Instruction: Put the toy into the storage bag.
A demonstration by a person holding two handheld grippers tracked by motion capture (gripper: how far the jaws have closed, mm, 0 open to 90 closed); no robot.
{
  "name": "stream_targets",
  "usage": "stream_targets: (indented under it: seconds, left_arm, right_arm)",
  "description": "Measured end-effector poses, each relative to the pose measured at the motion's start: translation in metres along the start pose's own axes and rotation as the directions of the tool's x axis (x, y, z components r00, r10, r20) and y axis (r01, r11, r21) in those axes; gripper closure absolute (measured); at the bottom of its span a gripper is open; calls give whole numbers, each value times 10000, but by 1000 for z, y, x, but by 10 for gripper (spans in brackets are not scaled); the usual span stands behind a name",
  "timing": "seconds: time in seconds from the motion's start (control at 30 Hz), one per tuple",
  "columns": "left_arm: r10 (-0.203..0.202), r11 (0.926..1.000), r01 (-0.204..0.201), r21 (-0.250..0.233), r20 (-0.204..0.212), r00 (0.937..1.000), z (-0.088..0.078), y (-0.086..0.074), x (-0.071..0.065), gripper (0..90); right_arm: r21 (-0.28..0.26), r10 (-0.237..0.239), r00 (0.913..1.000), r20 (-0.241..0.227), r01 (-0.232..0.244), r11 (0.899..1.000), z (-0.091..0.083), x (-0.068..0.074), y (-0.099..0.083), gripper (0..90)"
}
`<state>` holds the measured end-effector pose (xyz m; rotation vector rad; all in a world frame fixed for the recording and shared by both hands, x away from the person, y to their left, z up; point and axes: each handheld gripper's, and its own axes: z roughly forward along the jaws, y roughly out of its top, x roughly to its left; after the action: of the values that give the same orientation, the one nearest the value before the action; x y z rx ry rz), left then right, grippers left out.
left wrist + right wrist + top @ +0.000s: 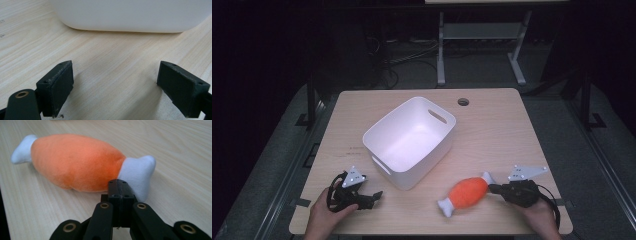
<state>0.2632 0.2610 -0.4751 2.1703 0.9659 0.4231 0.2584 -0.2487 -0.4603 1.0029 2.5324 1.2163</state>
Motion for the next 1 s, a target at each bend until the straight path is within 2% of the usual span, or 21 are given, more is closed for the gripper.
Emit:
stream_targets:
  seconds: [0.47, 1.0]
  left_arm:
    - [-1, 10000, 1, -5, -2, 10000, 0, 0, 0, 128]
    - [-9, 10000, 9, -3, 0, 10000, 0, 0, 0, 128]
  right_arm:
    - [-74, -131, 9998, 131, 132, 9999, 10, -9, 10, 897]
    - [-85, -281, 9994, 185, 283, 9996, 30, -20, 35, 897]
